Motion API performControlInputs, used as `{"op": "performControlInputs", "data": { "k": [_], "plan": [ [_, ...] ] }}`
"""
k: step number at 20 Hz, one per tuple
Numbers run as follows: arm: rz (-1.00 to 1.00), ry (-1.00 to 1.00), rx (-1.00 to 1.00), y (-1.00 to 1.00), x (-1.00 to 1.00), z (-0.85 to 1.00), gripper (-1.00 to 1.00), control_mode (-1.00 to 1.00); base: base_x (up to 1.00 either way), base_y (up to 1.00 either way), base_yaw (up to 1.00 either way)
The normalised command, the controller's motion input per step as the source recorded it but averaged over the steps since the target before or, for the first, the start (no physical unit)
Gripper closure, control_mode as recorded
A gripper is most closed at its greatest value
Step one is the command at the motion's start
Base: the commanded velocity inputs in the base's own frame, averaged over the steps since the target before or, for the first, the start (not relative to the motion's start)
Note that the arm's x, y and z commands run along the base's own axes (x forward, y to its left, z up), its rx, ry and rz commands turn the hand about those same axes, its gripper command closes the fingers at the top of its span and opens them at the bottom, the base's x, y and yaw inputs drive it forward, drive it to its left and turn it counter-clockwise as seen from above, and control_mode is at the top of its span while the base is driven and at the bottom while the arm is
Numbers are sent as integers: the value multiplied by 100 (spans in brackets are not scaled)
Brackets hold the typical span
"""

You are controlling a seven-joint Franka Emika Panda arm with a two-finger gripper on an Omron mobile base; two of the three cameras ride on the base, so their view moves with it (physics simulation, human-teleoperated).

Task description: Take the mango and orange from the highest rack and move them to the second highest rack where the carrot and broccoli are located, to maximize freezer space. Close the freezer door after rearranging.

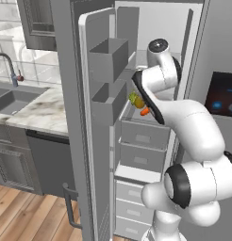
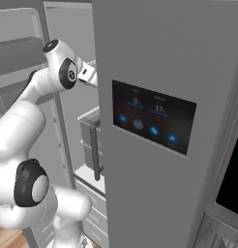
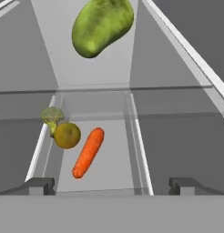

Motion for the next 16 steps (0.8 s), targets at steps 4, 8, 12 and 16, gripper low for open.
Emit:
{"op": "performControlInputs", "data": {
  "k": [4,8,12,16],
  "plan": [
    [0,-10,7,-22,0,8,-100,-100,0,0,0],
    [0,-21,7,-5,12,24,-100,-100,0,0,0],
    [0,-19,0,-7,12,34,-100,-100,0,0,0],
    [0,-1,0,-5,27,19,-100,-100,0,0,0]
  ]
}}
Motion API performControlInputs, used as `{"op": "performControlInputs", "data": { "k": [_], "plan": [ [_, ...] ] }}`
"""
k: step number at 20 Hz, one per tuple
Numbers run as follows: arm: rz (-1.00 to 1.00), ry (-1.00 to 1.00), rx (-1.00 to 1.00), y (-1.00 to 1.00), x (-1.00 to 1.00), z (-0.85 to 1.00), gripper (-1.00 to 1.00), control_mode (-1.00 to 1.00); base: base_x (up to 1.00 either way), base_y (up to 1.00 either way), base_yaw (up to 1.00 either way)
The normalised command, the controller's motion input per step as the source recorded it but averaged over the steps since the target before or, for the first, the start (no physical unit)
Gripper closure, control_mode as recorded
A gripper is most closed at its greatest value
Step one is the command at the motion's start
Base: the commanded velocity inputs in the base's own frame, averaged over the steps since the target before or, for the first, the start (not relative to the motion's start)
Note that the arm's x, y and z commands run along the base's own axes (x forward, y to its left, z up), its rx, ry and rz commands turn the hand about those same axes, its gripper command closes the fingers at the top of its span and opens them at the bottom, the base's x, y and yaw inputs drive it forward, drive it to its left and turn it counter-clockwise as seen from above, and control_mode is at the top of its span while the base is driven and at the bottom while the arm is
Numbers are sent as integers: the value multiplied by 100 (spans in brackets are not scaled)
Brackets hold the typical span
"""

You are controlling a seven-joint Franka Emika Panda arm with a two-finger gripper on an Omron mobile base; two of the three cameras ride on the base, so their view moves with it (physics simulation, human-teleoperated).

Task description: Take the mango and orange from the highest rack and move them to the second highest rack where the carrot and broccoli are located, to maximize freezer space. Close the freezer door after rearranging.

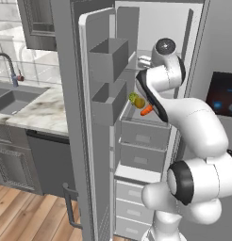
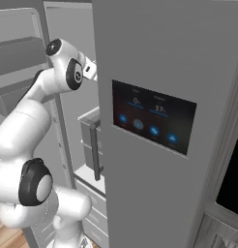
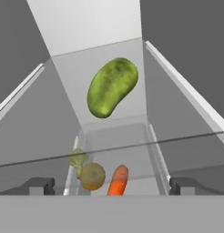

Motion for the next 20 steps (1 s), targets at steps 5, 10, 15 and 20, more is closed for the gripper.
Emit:
{"op": "performControlInputs", "data": {
  "k": [5,10,15,20],
  "plan": [
    [0,0,2,-6,40,23,-100,-100,0,0,0],
    [0,1,4,-5,42,19,-100,-100,0,0,0],
    [0,16,5,-18,44,0,-100,-100,0,0,0],
    [0,10,10,-21,48,-1,-100,-100,0,0,0]
  ]
}}
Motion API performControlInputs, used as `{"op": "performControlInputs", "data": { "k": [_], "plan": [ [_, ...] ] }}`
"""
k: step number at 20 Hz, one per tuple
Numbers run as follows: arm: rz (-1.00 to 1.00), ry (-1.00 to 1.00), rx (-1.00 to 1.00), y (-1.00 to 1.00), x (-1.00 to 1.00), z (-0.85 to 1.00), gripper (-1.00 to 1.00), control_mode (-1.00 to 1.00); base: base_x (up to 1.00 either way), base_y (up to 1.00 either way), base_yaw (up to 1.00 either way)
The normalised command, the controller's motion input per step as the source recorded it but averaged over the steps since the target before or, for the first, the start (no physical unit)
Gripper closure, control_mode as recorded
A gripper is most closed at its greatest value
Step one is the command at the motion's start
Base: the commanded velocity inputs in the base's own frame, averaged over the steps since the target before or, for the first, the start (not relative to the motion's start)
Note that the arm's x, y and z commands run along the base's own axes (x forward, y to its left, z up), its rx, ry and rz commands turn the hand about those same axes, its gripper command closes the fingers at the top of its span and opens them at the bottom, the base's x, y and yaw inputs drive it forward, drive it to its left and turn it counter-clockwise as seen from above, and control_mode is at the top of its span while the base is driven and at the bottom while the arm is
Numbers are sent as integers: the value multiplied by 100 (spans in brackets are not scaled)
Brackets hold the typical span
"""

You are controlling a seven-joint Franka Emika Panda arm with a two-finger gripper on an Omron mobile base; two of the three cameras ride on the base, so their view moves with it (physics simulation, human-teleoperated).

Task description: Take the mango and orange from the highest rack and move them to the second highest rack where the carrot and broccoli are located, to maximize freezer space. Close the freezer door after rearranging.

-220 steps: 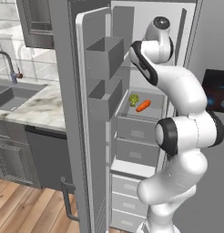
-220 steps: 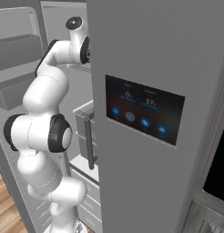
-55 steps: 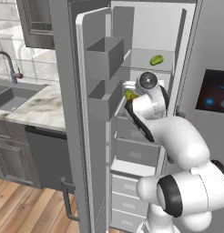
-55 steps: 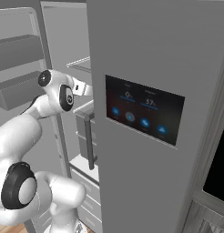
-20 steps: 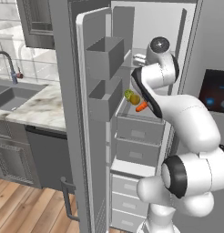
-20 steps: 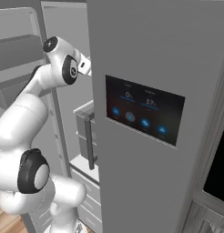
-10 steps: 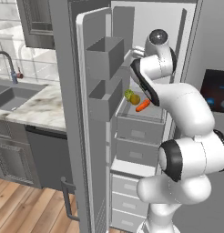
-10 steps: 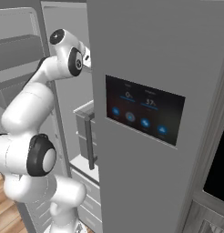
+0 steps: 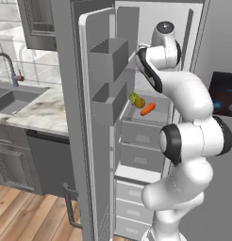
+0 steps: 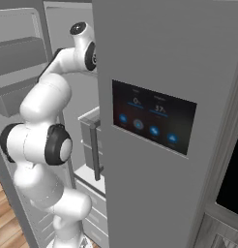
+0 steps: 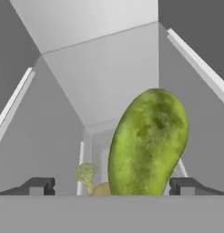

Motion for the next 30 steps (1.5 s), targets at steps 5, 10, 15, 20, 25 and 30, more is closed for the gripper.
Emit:
{"op": "performControlInputs", "data": {
  "k": [5,10,15,20,25,30],
  "plan": [
    [0,0,8,-24,39,-11,-100,-100,0,0,0],
    [0,0,0,-22,22,-34,-100,-100,0,0,0],
    [0,0,0,-7,0,-51,-100,-100,0,0,0],
    [0,-7,0,0,0,-61,100,-100,0,0,0],
    [1,-10,-6,0,0,-54,100,-100,0,0,0],
    [0,-3,-6,19,-19,-15,100,-100,0,0,0]
  ]
}}
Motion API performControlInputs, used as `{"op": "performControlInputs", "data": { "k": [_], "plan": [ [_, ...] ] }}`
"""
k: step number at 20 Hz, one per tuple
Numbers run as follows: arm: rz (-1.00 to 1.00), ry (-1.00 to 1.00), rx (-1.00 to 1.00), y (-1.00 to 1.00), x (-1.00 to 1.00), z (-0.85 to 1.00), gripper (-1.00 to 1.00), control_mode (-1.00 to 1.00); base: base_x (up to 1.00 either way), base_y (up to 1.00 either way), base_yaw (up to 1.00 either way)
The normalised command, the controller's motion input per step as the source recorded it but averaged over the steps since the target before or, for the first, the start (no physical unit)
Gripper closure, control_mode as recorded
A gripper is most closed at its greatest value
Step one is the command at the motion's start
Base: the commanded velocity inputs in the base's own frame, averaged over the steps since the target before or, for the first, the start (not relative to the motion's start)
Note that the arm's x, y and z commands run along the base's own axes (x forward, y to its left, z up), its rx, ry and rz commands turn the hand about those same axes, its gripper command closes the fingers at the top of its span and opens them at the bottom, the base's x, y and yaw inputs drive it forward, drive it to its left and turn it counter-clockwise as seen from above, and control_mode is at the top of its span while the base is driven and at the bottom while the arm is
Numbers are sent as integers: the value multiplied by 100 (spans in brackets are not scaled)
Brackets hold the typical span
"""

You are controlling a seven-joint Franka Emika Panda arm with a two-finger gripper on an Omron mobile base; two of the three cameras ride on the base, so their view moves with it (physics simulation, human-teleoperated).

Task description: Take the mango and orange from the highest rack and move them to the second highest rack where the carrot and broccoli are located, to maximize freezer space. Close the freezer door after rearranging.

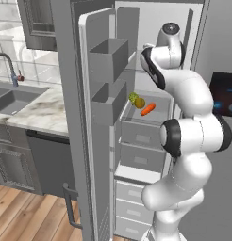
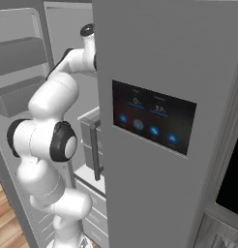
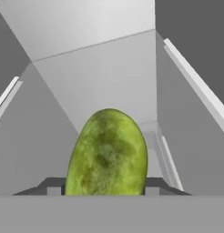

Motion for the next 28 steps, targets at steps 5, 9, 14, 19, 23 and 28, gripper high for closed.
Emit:
{"op": "performControlInputs", "data": {
  "k": [5,9,14,19,23,28],
  "plan": [
    [0,-3,-6,42,-59,0,100,-100,0,0,0],
    [0,-2,0,48,-73,0,100,-100,0,0,0],
    [0,0,0,43,-80,0,100,-100,0,0,0],
    [0,0,0,31,-73,-11,100,-100,0,0,0],
    [0,2,0,13,-59,-39,100,-100,0,0,0],
    [0,18,0,8,-24,-55,100,-100,0,0,0]
  ]
}}
